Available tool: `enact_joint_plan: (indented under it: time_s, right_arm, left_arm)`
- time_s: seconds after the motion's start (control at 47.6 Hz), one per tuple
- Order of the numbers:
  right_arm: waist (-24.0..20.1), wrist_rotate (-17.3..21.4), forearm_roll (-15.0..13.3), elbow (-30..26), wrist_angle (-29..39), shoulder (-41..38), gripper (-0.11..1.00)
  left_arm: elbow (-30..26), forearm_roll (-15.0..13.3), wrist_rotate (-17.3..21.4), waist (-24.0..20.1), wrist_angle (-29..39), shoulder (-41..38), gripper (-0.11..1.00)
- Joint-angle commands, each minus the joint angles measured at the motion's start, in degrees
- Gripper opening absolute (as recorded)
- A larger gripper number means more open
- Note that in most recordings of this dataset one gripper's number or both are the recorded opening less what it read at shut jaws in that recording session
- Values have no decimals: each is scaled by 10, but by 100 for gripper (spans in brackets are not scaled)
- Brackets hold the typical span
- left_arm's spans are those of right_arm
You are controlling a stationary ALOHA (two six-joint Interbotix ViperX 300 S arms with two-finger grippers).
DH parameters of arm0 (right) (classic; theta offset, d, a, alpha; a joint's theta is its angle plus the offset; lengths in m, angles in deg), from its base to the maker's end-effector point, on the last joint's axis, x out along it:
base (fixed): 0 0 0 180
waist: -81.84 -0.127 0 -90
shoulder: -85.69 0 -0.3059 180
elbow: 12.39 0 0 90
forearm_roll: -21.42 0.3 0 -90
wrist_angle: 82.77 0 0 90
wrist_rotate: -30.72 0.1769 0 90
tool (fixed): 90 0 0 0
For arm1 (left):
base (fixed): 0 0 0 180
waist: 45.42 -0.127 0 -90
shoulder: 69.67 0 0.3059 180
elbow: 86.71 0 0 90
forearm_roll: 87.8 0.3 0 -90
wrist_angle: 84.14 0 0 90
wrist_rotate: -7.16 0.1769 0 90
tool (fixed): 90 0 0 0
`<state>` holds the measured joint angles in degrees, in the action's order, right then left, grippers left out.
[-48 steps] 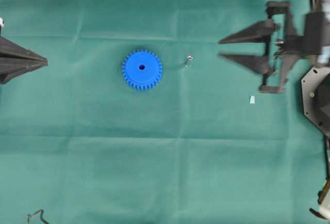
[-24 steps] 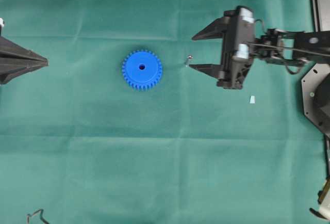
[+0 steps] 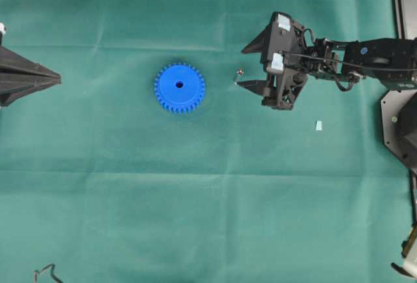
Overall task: Insert the shaft into the center hole of the gear.
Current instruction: 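Close the right gripper on the silver shaft and lift it, then carry the shaft left with the right gripper over the gear's center hole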
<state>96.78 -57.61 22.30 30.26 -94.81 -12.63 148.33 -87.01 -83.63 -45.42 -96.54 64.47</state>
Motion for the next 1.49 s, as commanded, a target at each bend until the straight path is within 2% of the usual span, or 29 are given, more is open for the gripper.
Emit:
enact_joint_plan:
  time_s: [0.0, 0.189, 0.315, 0.399, 0.546, 0.588, 0.946, 1.072, 1.282, 1.471]
  right_arm:
    - [3, 1, 1, -11, -12, -2, 85]
    - [4, 1, 1, -18, -15, -16, 83]
    - [4, 1, 1, -19, -12, -18, 77]
    - [4, 1, 1, -19, -10, -18, 64]
    - [4, -2, -1, -19, 3, -18, 27]
    - [4, -2, -1, -19, 5, -18, 22]
    - [4, -1, -2, -31, 24, 1, 22]
    - [2, 1, -2, -44, 76, 41, 17]
    - [-4, -1, -2, -76, 189, 121, 17]
    - [-10, -1, -2, -86, 236, 165, 17]
  left_arm:
    - [-15, 1, 0, 0, -4, -5, 0]
    - [-15, 1, 0, 0, -4, -5, 0]
    - [-14, 1, -1, 0, -3, -5, 0]
    - [-15, 2, -1, 0, -3, -5, 0]
    - [-15, 1, -1, 0, -3, -5, 0]
    - [-15, 2, -1, 0, -4, -5, 0]
    - [-15, 1, -1, 0, 2, -5, 0]
    - [-15, 1, -1, 1, 4, -5, 0]
    - [-15, 1, -4, 0, 4, -5, 0]
    - [-15, 2, -8, 0, 4, -5, 0]
